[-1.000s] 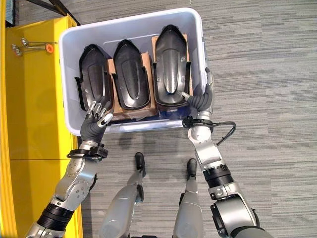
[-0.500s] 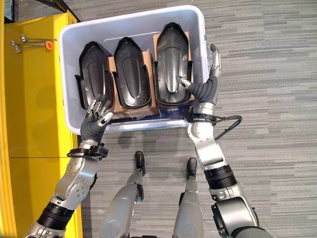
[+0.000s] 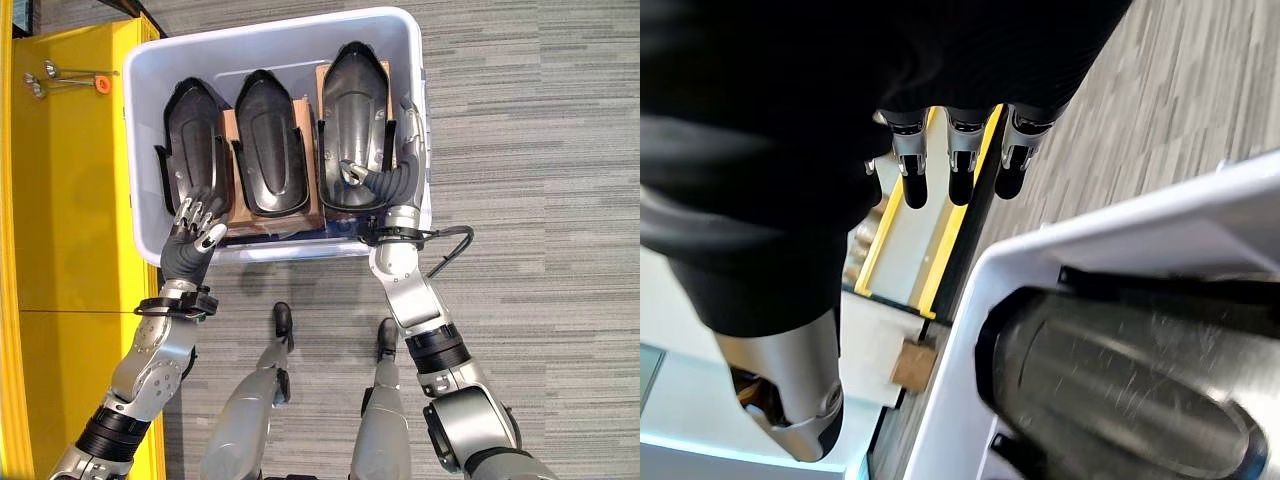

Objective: Move parts from the plastic box to the shelf.

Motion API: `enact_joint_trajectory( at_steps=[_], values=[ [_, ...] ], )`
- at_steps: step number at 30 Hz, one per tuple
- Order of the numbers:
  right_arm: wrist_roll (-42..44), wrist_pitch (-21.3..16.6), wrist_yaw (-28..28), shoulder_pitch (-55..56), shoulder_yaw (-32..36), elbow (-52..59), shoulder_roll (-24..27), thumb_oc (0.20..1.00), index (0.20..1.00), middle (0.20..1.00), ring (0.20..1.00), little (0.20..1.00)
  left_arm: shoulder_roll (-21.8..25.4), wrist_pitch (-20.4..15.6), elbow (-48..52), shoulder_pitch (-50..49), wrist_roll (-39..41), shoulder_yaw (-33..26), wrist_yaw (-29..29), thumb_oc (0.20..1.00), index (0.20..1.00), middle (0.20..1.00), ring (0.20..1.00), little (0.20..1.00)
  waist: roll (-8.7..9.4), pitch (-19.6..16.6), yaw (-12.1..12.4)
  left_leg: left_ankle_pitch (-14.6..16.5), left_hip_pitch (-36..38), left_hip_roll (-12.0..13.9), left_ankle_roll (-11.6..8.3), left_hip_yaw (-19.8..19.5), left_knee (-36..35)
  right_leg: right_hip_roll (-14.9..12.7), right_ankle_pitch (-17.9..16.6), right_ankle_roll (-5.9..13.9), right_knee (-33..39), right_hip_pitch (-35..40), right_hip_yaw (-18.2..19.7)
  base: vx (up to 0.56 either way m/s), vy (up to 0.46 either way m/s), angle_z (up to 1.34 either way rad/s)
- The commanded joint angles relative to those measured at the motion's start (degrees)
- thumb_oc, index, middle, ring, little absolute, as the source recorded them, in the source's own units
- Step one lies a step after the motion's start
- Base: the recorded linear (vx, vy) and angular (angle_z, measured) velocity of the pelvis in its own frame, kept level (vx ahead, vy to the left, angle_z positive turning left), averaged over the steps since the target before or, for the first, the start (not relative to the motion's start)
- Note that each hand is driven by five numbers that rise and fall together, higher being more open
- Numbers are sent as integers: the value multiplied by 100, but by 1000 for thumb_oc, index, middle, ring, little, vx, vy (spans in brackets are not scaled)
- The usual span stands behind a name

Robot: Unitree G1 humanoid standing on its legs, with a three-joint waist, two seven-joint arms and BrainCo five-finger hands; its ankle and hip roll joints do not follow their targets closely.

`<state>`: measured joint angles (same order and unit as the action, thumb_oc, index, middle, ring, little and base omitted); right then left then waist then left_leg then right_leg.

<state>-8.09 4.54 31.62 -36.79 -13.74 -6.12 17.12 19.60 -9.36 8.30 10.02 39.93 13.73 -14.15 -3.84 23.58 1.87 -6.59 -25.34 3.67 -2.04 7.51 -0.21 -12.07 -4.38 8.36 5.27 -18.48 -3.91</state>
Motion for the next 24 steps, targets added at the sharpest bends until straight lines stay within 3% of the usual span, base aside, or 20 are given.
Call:
enact_joint_trajectory(
  at_steps=[1, 24],
  values=[
    [-148, -285, -42, -429, 44, 152, 138, 1000, 1000, 1000, 1000, 1000, 289, -340, 689, 67, 59, -32, 24, 1000, 1000, 1000, 1000, 1000, 127, -185, 111, 98, 105, 207, -262, -237, 262, -160, -502, -105, -672, -650, 489, 0, 0, 0],
    [-148, -70, 175, -736, 234, -1090, 387, 1000, 1000, 1000, 1000, 1000, 327, -407, 664, 118, 112, 73, 70, 1000, 1000, 1000, 1000, 1000, 76, -94, 178, 112, -80, 181, -231, -288, 315, -139, -497, -106, -753, -832, 481, 0, 0, 0]
  ],
)
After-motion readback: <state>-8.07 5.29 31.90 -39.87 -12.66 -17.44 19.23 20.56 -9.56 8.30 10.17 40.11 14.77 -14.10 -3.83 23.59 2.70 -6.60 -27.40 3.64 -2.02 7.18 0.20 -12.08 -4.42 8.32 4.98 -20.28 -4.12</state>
